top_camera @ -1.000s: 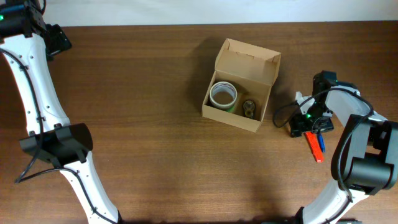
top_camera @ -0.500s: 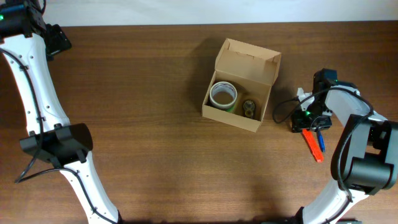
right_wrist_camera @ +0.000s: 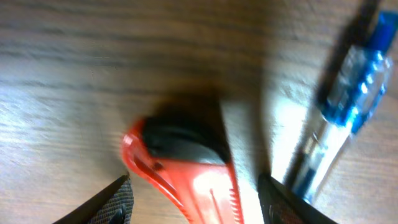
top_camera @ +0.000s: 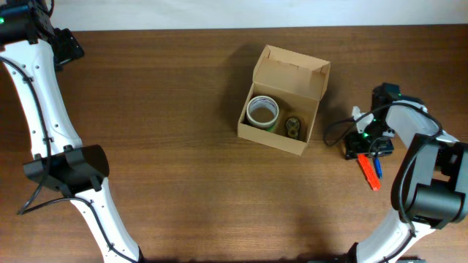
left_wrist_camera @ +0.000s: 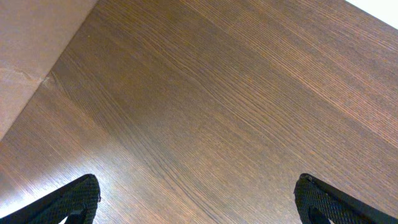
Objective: Pack container
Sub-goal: 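Lower the right gripper and grasp the red box cutter, then lift the box cutter and carry it over the box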
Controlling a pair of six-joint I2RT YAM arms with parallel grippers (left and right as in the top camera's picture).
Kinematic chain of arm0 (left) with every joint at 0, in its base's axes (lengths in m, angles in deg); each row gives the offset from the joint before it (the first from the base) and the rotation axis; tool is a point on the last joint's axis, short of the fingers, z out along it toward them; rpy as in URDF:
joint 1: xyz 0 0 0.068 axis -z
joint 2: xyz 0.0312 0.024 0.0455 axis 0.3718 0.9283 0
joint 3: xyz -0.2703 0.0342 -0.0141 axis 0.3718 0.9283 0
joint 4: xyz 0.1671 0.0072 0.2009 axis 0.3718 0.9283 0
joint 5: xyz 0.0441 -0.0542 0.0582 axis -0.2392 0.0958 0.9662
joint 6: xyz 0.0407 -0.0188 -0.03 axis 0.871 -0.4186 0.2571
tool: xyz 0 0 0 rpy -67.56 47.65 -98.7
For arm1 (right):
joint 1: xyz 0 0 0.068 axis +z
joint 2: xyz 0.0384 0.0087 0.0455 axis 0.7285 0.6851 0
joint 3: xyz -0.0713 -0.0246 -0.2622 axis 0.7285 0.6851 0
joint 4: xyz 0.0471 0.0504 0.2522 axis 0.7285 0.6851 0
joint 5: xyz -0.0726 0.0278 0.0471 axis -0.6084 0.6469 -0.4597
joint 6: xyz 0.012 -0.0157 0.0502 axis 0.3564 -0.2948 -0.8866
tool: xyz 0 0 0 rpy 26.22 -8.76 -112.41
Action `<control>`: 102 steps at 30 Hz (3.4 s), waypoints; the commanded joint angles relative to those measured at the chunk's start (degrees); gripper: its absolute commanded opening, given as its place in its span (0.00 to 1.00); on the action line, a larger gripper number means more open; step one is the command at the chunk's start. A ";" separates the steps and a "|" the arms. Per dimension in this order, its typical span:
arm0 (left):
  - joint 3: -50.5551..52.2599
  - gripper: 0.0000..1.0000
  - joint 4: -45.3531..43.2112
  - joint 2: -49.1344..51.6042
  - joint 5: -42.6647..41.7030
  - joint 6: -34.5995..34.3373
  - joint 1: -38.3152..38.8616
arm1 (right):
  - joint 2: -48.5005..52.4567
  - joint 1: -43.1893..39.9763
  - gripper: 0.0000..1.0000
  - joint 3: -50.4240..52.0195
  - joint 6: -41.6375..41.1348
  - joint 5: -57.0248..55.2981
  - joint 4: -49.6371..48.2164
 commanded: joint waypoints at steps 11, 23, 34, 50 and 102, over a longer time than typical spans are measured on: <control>0.22 1.00 -0.07 0.31 -0.26 0.46 -0.31 | 2.91 -2.16 0.54 0.90 2.51 1.70 0.09; 0.22 1.00 -0.07 0.31 -0.26 0.46 -0.31 | 2.91 -2.14 0.39 0.87 0.85 1.46 -5.20; 0.22 1.00 -0.07 0.31 -0.26 0.46 -0.31 | 2.91 -2.10 0.17 0.87 -1.44 1.70 -6.36; 0.22 1.00 -0.07 0.31 -0.26 0.46 -0.31 | 2.36 0.02 0.16 -8.44 -5.09 11.15 -3.41; 0.22 1.00 -0.07 0.31 -0.26 0.46 -0.31 | 2.91 31.32 0.04 -50.77 -24.13 1.07 25.31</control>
